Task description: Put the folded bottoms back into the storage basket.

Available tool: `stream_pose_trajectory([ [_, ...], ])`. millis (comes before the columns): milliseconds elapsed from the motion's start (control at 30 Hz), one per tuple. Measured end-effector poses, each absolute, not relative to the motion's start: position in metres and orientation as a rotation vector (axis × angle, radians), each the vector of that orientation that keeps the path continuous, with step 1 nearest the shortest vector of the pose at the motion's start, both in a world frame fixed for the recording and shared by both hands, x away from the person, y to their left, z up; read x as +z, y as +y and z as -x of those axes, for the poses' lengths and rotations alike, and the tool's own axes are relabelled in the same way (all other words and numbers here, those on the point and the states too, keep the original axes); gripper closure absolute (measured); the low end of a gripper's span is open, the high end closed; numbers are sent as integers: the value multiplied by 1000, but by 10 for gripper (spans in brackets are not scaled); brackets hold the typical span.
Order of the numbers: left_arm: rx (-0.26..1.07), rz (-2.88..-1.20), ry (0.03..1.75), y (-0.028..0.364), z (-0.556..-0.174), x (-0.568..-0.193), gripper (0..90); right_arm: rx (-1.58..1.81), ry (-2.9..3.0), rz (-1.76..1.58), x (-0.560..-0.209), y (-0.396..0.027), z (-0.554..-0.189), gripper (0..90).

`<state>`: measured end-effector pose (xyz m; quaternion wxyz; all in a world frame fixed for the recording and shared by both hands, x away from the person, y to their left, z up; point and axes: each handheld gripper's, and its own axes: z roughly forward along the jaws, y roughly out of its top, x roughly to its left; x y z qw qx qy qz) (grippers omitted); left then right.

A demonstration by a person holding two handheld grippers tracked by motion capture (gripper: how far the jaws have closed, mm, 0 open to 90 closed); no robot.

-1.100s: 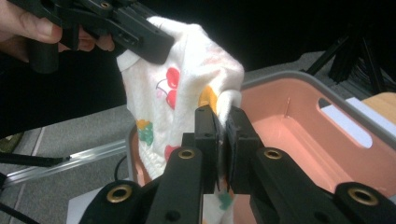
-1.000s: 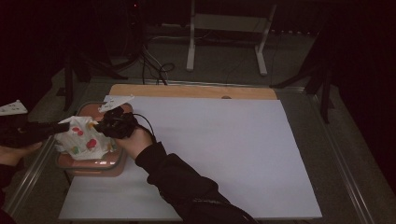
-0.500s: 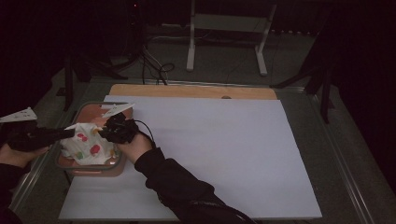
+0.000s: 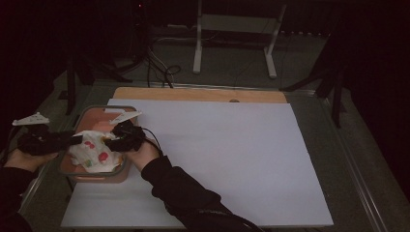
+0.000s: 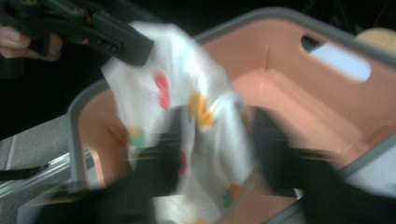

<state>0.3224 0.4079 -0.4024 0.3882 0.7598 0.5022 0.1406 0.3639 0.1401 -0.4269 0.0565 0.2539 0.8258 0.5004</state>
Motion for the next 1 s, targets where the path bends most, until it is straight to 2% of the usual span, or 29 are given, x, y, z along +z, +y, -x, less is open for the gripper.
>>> stream_pose_trajectory([
  [33,365,-1914,1314,407,-324,-400,249,1534,2480,-767,-425,138,-364,275],
  [67,376,-1899,1338,406,-325,-397,249,1534,2480,-767,-425,138,-364,275],
  [100,375,-1900,1330,404,-325,-394,169,1555,2466,-766,-422,137,-363,152],
  [133,382,-1902,1326,402,-325,-391,20,1557,2447,-745,-417,135,-362,87],
  [500,520,-1924,1299,374,-324,-376,3,1665,2420,-668,-406,118,-359,84],
  [1000,550,-1971,1261,338,-329,-374,3,1656,2385,-642,-400,82,-361,85],
])
